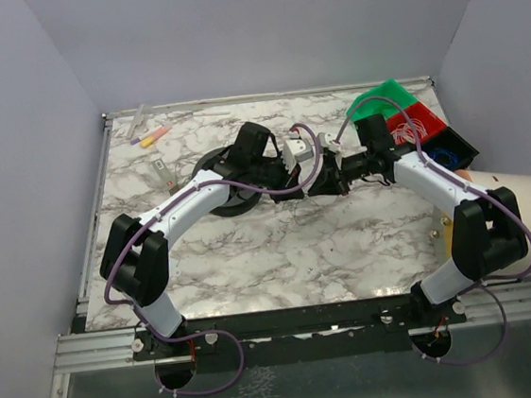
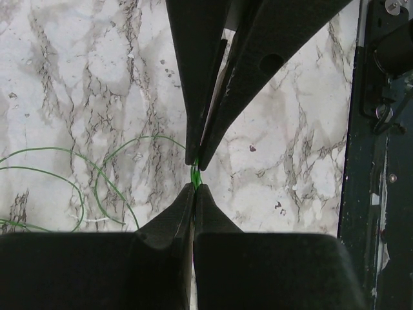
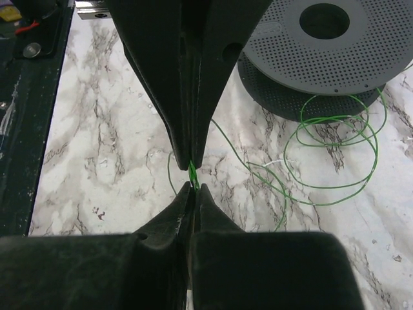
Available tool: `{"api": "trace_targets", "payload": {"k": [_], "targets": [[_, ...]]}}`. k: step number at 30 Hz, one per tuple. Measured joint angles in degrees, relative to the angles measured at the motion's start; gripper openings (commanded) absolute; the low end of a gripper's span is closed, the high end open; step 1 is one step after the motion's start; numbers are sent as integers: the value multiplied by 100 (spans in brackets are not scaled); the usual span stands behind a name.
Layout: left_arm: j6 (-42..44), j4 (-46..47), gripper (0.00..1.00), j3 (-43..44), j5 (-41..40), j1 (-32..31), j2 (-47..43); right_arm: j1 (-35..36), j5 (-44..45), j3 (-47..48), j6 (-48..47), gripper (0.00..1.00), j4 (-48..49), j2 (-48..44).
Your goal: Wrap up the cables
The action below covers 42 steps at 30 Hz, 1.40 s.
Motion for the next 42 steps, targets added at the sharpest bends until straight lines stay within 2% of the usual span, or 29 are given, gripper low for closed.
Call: {"api": "trace_targets", "payload": {"k": [7,14,15,17,20,26,30,33,42], "targets": [[57,76,0,-136,-28,66,-37,-334,-44,-24,520,0,297,-94],[33,74,0,-361,-35,157,-131,-632,341,-625,2044,1,1943,-398],[28,76,0,-363,-35,157,-131,-632,356,-660,2151,5,2081,-400],[13,76,0,-365,-33,155,-146,-629,328,-654,2107,20,2109,-400],[4,85,0,-365,-33,155,-168,-581,129,-529,1650,34,1716,-389],[-28,94,0,-365,-26,155,-168,-181,-170,-420,979,39,1058,-323],[-37,94,0,-365,-24,125,-168,122,-223,-343,804,38,839,-94],[-39,94,0,-365,-24,79,-168,153,-227,-339,828,33,835,42],[-37,96,0,-365,-24,37,-168,153,-271,-247,750,5,684,131]]}}
